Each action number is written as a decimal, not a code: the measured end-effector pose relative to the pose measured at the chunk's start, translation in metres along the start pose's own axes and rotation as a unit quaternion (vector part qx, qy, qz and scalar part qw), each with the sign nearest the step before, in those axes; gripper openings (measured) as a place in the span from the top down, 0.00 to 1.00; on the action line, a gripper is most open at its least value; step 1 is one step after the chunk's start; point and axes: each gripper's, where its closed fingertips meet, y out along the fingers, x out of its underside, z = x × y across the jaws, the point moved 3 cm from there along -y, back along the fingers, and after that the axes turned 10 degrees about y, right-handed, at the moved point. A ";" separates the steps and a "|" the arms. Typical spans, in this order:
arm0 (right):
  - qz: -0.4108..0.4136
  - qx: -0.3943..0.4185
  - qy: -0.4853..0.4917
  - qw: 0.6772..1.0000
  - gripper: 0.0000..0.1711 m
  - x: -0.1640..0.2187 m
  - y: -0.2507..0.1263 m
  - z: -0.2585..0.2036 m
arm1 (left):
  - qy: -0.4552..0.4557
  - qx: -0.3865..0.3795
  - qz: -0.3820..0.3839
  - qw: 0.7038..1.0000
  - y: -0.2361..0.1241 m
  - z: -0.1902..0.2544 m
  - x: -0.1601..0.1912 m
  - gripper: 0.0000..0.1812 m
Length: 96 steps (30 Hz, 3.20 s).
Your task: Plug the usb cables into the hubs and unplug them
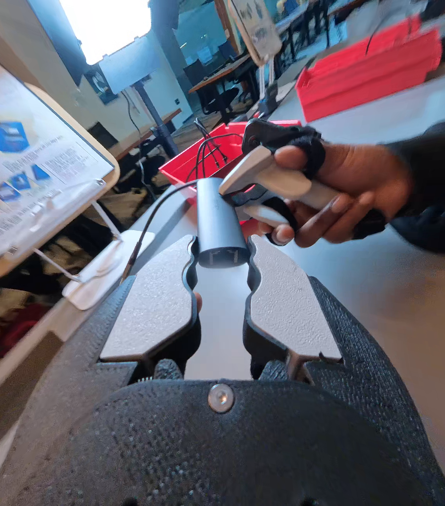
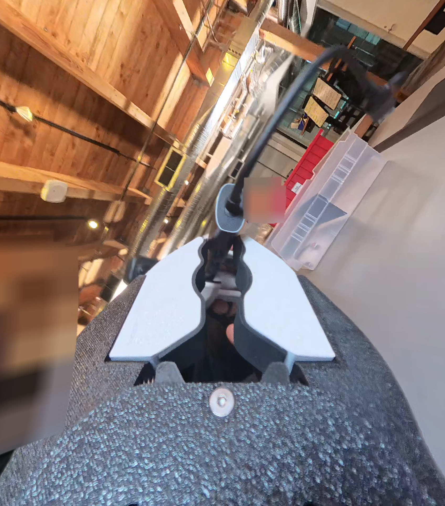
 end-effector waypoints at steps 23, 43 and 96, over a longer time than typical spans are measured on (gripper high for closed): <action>-0.147 0.360 -0.753 0.530 0.82 0.006 -0.003 0.024 | -0.185 0.056 -0.040 0.980 0.008 0.007 0.000 0.81; -0.202 0.237 -0.645 0.698 0.89 0.042 0.007 0.014 | -0.116 0.076 0.096 0.986 -0.009 0.002 -0.025 0.80; -0.150 0.169 -0.758 0.611 0.91 0.062 0.011 -0.023 | -0.028 0.123 0.038 0.991 -0.003 0.009 0.028 0.83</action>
